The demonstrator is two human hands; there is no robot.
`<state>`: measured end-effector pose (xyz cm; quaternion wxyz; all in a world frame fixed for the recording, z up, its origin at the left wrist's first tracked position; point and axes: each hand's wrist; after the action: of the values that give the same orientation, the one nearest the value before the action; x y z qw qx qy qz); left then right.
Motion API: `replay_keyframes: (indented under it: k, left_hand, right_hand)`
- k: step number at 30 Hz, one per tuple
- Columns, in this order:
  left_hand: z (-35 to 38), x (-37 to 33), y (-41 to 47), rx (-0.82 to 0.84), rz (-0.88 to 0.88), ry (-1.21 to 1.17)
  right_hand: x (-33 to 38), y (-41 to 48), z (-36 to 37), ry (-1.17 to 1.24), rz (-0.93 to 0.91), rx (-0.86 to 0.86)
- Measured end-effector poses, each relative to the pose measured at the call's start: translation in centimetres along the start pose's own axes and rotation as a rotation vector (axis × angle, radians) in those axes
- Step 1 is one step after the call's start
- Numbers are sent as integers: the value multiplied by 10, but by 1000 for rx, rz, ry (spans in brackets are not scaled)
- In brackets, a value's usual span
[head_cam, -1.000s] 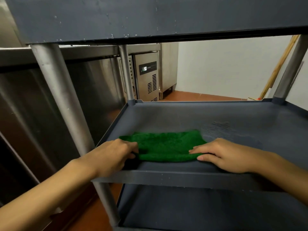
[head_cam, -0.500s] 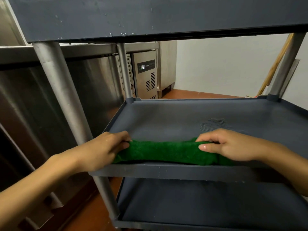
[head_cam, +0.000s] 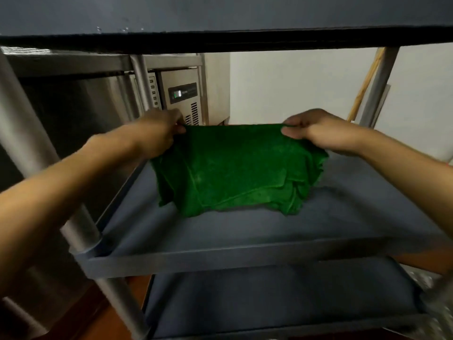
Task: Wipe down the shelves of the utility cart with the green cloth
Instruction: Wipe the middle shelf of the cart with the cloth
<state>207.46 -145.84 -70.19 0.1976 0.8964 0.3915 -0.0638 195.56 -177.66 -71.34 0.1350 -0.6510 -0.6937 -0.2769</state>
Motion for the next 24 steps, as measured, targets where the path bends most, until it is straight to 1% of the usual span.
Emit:
replay_keyframes:
  k: [2, 4, 7, 10, 12, 15, 17, 19, 20, 21, 22, 23, 24]
  left_hand:
    - [3, -2, 32, -18, -50, -19]
    - [9, -6, 63, -11, -57, -60]
    - [22, -20, 105, -6, -103, -84]
    - [41, -37, 148, -32, -68, -117]
    - [56, -47, 174, -70, -80, -106]
    - [81, -58, 210, -76, -87, -102]
    - [96, -65, 232, -132, -73, -33]
    - [111, -72, 249, -241, -40, 122]
    - [120, -75, 255, -276, -11, 200]
    - [132, -76, 258, -281, 23, 267]
    - [145, -75, 258, -255, 56, 321]
    - [160, -72, 257, -207, 88, 358]
    - [176, -68, 253, -145, 112, 372]
  right_hand:
    - [-5, 12, -14, 59, 60, -53]
    - [-14, 24, -26, 66, 93, -104]
    - [-33, 44, -42, 3, 148, -184]
    - [-59, 68, -58, -82, 234, -237]
    - [-80, 87, -65, -152, 293, -273]
    - [-115, 118, -70, -199, 342, -355]
    - [-136, 137, -72, -238, 360, -461]
    - [-153, 150, -67, -286, 339, -589]
    - [-161, 153, -62, -292, 313, -626]
    - [-170, 154, -54, -301, 278, -629]
    - [-180, 154, -45, -331, 244, -596]
    - [-191, 151, -34, -380, 229, -514]
    - [-202, 146, -21, -435, 237, -389]
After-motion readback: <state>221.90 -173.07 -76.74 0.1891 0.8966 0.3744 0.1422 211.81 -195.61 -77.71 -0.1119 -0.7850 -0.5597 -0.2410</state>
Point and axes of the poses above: each hand's wrist, its own y-axis towards the middle knuckle, its own z-axis out of the palm, x = y × z, and after that the axes turned 10 degrees about -y, right-handed
